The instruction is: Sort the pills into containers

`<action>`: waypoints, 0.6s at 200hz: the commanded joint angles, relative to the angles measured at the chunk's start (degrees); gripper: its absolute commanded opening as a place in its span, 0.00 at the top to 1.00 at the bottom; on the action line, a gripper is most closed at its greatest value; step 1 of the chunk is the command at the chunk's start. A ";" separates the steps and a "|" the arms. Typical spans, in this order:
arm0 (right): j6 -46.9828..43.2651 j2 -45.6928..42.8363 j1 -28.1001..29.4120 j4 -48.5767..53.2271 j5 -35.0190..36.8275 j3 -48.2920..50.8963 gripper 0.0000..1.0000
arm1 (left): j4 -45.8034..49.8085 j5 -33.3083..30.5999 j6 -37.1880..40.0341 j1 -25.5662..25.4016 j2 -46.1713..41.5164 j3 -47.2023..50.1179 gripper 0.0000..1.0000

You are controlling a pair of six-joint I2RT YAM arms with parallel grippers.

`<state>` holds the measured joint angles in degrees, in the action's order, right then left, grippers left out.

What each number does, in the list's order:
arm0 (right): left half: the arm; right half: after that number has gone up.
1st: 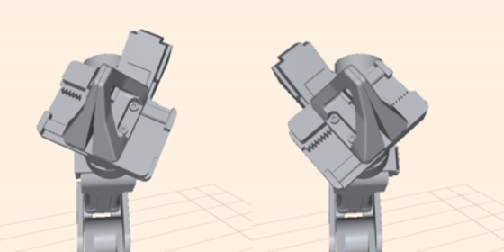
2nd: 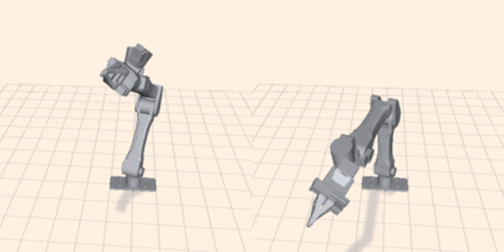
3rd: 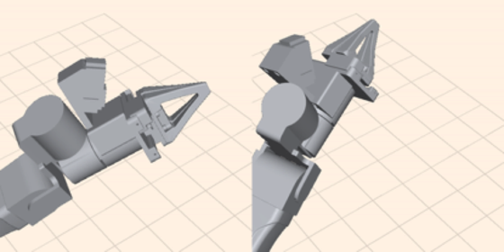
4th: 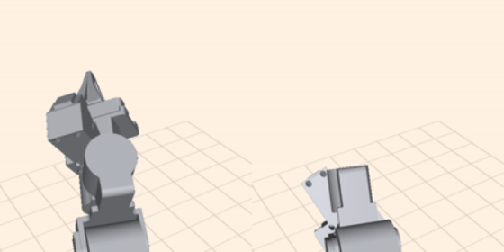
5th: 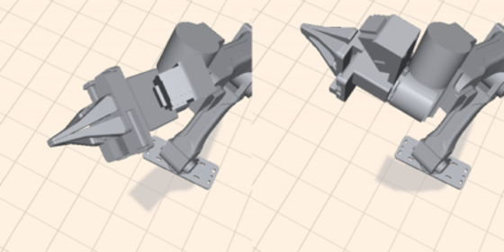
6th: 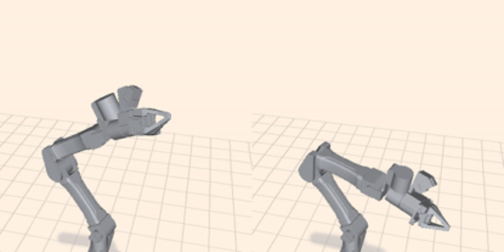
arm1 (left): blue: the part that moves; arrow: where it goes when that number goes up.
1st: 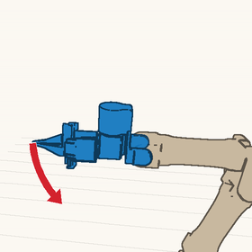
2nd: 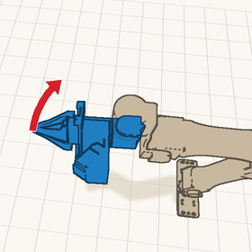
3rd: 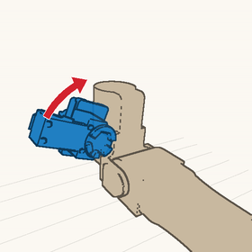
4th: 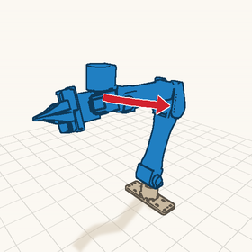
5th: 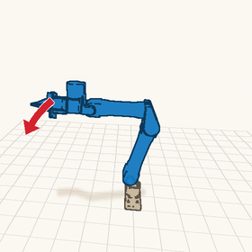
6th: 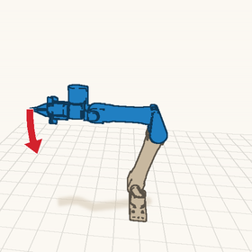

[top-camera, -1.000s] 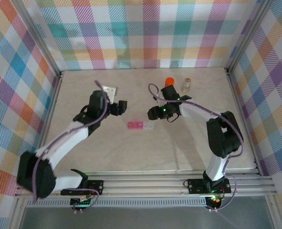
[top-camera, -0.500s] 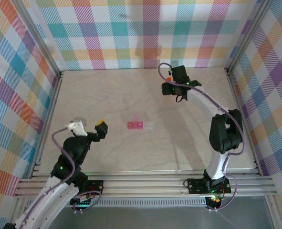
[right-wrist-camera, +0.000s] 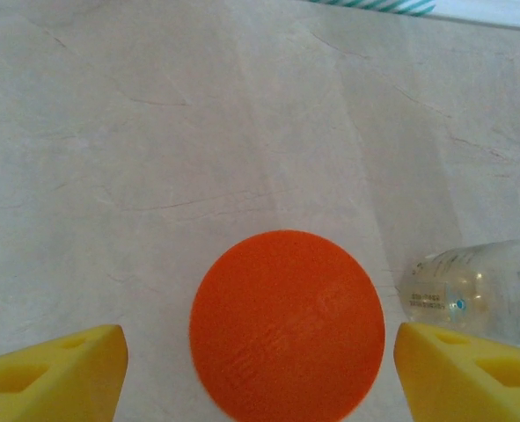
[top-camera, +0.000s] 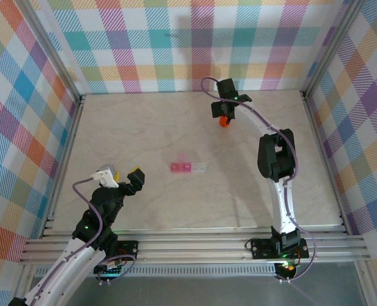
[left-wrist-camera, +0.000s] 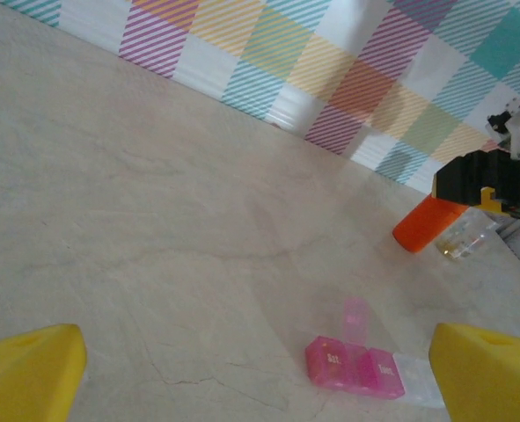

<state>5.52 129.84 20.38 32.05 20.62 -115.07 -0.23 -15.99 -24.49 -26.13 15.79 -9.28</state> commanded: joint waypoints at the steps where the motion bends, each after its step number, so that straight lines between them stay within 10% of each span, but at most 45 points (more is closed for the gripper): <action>1: 1.25 2.00 -1.48 2.54 -0.95 -2.71 0.20 | -2.82 0.39 -1.22 -0.02 -0.13 -1.70 0.00; 120: -1.10 4.73 -3.24 4.00 -11.63 -8.77 0.56 | -3.48 0.17 -1.44 -0.06 -1.27 -1.00 0.00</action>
<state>5.23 136.46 16.95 34.61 10.92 -122.04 -1.72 -15.94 -25.74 -26.13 14.98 -9.28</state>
